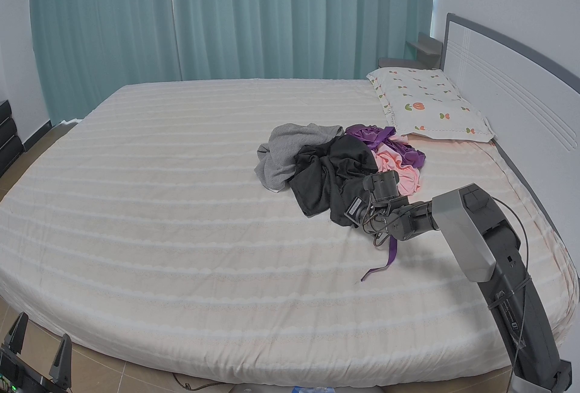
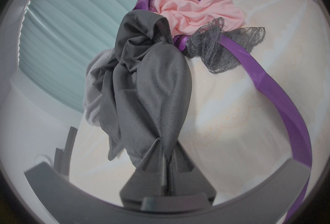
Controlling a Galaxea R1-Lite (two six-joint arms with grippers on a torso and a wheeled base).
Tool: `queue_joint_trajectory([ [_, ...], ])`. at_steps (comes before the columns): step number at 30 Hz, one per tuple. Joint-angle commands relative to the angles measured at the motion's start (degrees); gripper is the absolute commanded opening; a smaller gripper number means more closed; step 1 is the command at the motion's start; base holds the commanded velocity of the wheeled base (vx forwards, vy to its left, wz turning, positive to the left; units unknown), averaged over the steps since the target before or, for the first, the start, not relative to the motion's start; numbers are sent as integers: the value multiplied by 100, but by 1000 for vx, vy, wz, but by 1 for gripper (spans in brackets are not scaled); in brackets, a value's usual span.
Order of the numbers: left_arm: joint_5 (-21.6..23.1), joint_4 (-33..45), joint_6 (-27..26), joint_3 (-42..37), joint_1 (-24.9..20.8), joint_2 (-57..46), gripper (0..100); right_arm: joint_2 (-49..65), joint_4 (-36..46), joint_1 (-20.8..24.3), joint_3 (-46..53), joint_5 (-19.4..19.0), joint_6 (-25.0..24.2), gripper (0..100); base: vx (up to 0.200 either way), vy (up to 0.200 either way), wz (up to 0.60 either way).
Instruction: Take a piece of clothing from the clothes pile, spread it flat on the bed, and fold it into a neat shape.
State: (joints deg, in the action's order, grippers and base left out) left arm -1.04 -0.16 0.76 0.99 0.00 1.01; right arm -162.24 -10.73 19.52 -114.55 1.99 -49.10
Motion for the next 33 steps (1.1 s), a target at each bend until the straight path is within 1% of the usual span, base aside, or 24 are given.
queue_joint_trajectory([
  [1,-2,-2,4,-99,0,-84,100,413,-17,-18,144,3,-231,0,0,0,0],
  [2,-2,-2,4,-99,0,-84,100,606,-43,-27,390,-5,-266,0,0,0,0],
  [3,-2,-2,4,-99,0,-84,100,606,-43,-27,390,-5,-266,0,0,0,0],
  [4,-2,-2,4,-99,0,-84,100,1011,-175,-44,961,-84,-275,0,0,0,0],
  [5,-2,-2,4,-99,0,-84,100,1151,-290,-53,1181,-111,-284,0,0,0,0],
  [6,-2,-2,4,-99,0,-84,100,1151,-290,-53,1181,-111,-284,0,0,0,0],
  [7,-2,-2,4,-99,0,-84,100,1599,-755,-53,2007,-243,-284,0,0,0,0],
  [13,-2,-2,4,-99,0,-84,100,3305,-2522,8,4749,-981,-275,0,0,0,0],
  [14,-2,-2,4,-99,0,-84,100,3691,-2970,26,5373,-1166,-249,0,0,0,0],
  [16,-2,-2,4,-99,0,-84,100,4157,-3612,96,6112,-1350,-258,0,0,0,0],
  [17,-2,-2,4,-99,0,-84,100,4245,-3735,123,6252,-1368,-249,0,0,0,0],
  [19,-2,-2,4,-99,0,-84,100,4737,-4236,254,6894,-1376,-222,0,0,0,0],
  [21,-2,-2,-5,-99,0,-84,100,5141,-4376,342,7210,-1385,-222,0,0,0,0],
  [24,-2,-2,-14,-99,0,-84,100,5642,-4403,465,7421,-1376,-205,0,0,0,0],
  [25,-2,-2,-14,-99,0,-84,100,5642,-4403,465,7421,-1376,-205,0,0,0,0],
  [26,7,-11,-14,-99,0,-92,100,6003,-4403,500,7456,-1376,-178,0,0,0,0],
  [28,25,-11,-5,-99,0,-84,100,6319,-4394,518,7465,-1385,-152,0,0,0,0],
  [30,33,-2,-5,-99,-9,-84,100,6451,-4394,544,7456,-1385,-126,0,0,0,0],
  [33,51,-11,-14,-99,-9,-101,100,6952,-4394,694,7386,-1385,155,0,0,0,0],
])
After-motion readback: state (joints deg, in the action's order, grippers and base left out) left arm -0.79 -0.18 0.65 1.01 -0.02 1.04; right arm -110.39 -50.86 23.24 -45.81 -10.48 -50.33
